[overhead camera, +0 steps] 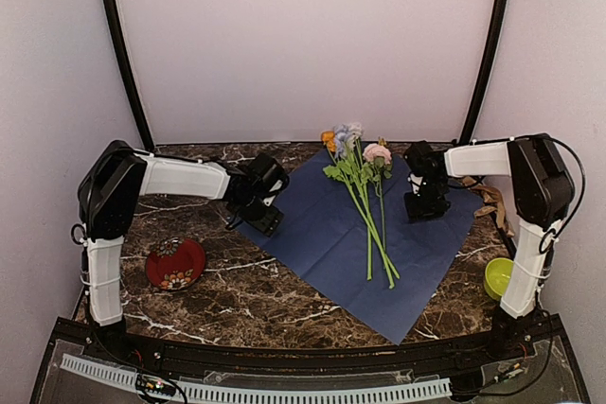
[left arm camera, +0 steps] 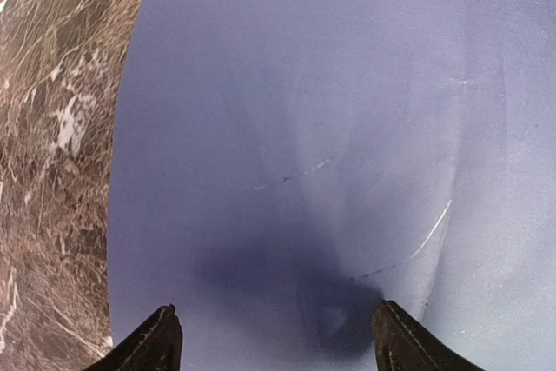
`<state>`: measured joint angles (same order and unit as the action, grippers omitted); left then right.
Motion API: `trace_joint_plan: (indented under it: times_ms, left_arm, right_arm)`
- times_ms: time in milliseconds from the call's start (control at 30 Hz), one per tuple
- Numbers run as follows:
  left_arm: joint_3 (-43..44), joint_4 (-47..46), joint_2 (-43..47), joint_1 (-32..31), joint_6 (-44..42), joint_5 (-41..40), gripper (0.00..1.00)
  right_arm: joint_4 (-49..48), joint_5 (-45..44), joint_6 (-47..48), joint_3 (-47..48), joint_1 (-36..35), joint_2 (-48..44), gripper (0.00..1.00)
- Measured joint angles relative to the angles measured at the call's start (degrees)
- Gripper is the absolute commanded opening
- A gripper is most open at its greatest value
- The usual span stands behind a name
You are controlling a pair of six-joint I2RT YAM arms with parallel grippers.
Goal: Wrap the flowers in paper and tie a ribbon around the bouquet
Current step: Adjust the flattened wrapping paper at the center of the board.
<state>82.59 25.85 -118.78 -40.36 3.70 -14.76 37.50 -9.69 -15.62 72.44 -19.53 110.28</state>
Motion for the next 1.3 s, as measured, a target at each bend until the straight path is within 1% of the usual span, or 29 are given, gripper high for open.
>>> trace_joint_plan:
  times_ms: [100,200,333,467,600,733,900,1000,1133,1200,1300]
  left_arm:
    - [-2.6,-2.3,1.2,0.5,1.6,0.4,0.77]
    - [-5.8,-4.5,3.0,1.7,3.1,0.8,0.77]
    - [-10.2,-6.4,5.7,4.6,5.0,1.6,0.77]
    - [-13.2,-6.8,8.0,8.3,5.8,1.7,0.76]
    - [-14.5,-6.3,9.2,11.0,5.8,0.9,0.77]
    - [-14.5,-6.0,9.3,11.7,5.7,-0.1,0.76]
    - [-14.9,-5.7,10.2,12.1,4.9,-0.7,0.76]
    - [-17.8,-5.8,13.2,12.2,2.7,0.0,0.76]
    - [-22.2,-8.4,21.2,10.4,-2.8,2.7,0.76]
    - [-24.7,-11.2,27.1,6.1,-7.6,4.4,0.76]
    - [-28.1,-15.7,34.5,-3.1,-14.2,8.9,0.76]
  right_arm:
    - [-0.5,-0.8,-0.6,0.0,-1.2,0.1,0.47]
    - [-2.0,-0.4,-1.6,0.5,-3.8,0.7,0.47]
    - [-3.7,1.4,-3.2,2.4,-8.0,2.4,0.47]
    - [-3.6,3.1,-4.4,3.7,-10.4,3.2,0.47]
    - [-2.2,3.1,-4.9,4.2,-10.8,3.3,0.48]
    - [0.5,2.0,-5.1,4.0,-10.2,2.5,0.49]
    - [5.3,0.8,-4.1,3.4,-8.6,-1.2,0.51]
    - [7.7,0.6,-2.6,3.5,-8.2,-5.0,0.51]
    - [9.9,2.1,-0.5,3.6,-10.1,-9.6,0.51]
    - [10.4,4.9,0.5,3.4,-12.7,-11.3,0.51]
    - [10.0,10.0,1.4,1.6,-18.6,-13.7,0.51]
